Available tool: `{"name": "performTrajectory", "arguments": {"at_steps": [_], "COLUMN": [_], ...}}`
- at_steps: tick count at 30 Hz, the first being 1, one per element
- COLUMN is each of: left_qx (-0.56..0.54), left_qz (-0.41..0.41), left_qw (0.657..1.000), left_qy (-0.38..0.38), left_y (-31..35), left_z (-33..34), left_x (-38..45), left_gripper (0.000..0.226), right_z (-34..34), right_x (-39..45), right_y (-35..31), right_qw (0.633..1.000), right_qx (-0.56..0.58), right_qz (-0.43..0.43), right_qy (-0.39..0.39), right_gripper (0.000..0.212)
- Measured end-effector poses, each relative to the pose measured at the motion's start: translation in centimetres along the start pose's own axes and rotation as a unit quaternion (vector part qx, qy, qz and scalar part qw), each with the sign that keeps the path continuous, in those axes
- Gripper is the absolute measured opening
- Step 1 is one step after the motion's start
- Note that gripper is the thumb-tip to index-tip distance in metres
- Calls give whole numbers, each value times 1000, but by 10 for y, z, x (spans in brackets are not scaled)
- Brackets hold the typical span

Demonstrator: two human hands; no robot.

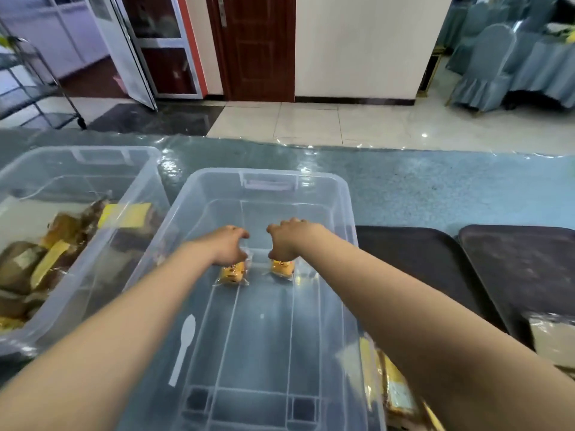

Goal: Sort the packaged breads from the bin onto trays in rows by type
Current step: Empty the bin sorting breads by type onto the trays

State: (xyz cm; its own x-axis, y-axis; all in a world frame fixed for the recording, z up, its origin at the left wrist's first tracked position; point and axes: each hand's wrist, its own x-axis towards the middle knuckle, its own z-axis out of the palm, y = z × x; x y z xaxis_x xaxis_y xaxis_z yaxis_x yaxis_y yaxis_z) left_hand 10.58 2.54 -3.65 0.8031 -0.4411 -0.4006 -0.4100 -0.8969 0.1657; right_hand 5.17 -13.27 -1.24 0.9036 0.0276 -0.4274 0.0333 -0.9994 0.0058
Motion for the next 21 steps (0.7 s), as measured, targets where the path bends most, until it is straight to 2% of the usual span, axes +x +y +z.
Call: {"name": "performTrajectory", "arguments": {"at_steps": [3, 5, 10, 16, 21], "left_qx": [16, 28, -7, -6, 16], "left_qz": [-50, -72, -63, -62, -40], "left_qw": [999, 997, 998, 997, 997], "left_qy": [2, -2, 27, 50, 70], "left_y": [-9, -16, -23, -23, -21], "left_z": [25, 47, 94, 115, 100], "left_x": [25, 34, 48, 55, 57], "left_gripper": [54, 53, 59, 63, 56], "right_z": [21, 44, 88, 103, 73], "right_x": [31, 42, 55, 55, 49], "right_y": [-7, -7, -9, -15, -12], "right_qw": [999, 997, 990, 990, 994], "right_qx": [4, 19, 78, 65, -10], "right_qz": [38, 70, 114, 127, 83], "right_qy": [-24, -33, -17, 1, -64], "right_gripper": [50, 52, 44, 43, 45]}}
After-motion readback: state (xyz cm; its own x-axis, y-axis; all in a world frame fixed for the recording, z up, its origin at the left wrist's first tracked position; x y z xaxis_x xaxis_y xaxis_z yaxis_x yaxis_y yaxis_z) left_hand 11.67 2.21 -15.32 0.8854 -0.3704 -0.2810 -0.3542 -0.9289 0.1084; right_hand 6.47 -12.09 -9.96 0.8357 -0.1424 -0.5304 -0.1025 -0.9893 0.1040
